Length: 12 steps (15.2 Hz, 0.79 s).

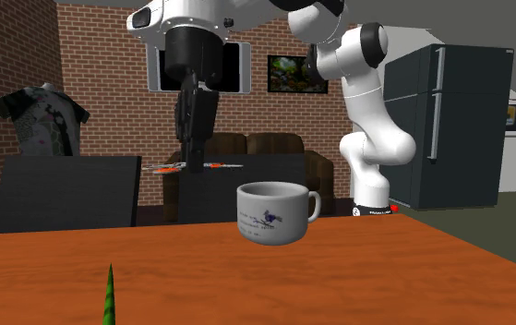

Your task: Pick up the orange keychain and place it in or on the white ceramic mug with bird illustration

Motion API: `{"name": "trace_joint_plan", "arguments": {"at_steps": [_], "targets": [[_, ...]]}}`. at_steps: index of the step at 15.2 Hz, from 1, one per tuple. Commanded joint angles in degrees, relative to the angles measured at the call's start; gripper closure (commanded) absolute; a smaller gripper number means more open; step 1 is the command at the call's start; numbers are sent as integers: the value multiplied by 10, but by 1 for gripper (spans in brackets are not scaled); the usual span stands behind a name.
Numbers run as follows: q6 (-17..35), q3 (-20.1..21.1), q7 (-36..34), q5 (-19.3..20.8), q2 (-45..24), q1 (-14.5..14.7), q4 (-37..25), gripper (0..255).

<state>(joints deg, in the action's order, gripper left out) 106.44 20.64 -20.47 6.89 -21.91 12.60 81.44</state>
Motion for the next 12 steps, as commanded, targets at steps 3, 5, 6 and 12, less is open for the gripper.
{"name": "trace_joint_plan", "arguments": {"at_steps": [3, 5, 6, 12], "targets": [[9, 3, 11, -20, 58, -18, 64, 255], [28, 5, 25, -39, 111, -33, 133, 255], [35, 4, 32, -49, 137, -39, 165, 255], [60, -10, 84, -108, 286, -60, 330, 255]]}}
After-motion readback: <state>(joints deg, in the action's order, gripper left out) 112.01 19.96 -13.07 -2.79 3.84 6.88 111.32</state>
